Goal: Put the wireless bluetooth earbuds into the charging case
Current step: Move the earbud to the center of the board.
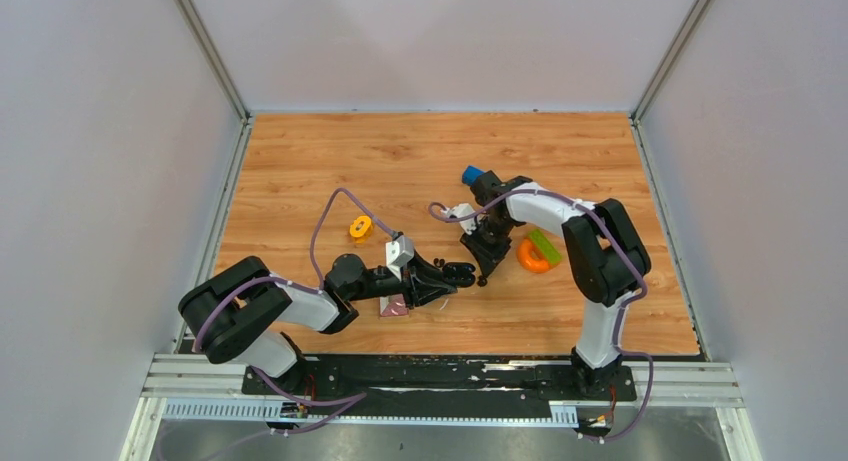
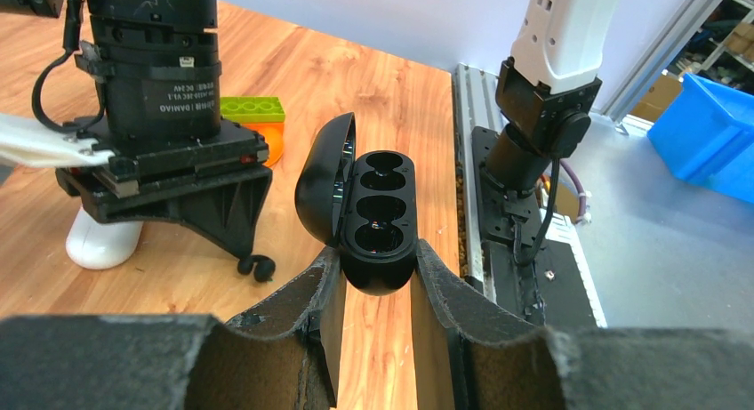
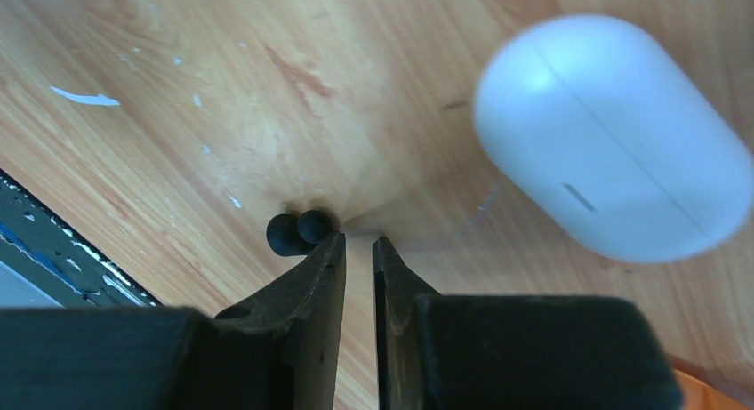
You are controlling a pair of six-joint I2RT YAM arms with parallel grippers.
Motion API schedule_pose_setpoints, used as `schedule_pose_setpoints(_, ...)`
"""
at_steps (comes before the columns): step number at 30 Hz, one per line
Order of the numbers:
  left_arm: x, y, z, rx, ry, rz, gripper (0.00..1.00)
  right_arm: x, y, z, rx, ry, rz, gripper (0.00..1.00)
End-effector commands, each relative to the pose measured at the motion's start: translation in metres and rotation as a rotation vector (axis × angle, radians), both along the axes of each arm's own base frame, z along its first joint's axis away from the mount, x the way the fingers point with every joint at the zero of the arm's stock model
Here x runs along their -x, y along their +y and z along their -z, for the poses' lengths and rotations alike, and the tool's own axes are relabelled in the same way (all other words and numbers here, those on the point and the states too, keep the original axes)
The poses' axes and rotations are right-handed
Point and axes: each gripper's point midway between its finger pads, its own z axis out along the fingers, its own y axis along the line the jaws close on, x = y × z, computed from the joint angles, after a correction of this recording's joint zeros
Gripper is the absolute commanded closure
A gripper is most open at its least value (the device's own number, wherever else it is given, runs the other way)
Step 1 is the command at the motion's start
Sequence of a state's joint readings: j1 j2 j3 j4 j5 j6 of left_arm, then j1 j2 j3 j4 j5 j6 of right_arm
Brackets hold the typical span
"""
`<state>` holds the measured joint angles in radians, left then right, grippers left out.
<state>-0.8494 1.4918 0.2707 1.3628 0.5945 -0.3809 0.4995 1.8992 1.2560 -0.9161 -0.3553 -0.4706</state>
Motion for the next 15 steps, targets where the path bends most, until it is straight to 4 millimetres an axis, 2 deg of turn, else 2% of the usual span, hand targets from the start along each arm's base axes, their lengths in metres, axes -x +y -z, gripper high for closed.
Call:
schedule_pose_setpoints(1, -0.004, -0.004, -0.018, 0.048, -0.043, 0.004, 1.0, 0.01, 0.015, 0.005, 0.009, -0.012, -0.099, 0.82)
schedule_pose_setpoints(5, -0.004, -0.004, -0.017, 0.046, -0.043, 0.005, 1.0, 0.012, 0.025, -0.002, -0.004, -0.044, -0.143, 0.81)
schedule_pose_setpoints(9, -0.004, -0.005, -0.016, 0.044, -0.039, 0.007, 1.0, -0.004, 0.018, -0.007, 0.041, -0.144, -0.116, 0.74)
schedule_pose_setpoints(15, -0.005, -0.005, -0.016, 0.044, -0.037, 0.008, 1.0, -0.007, 0.016, -0.019, -0.027, -0.112, -0.033, 0.67)
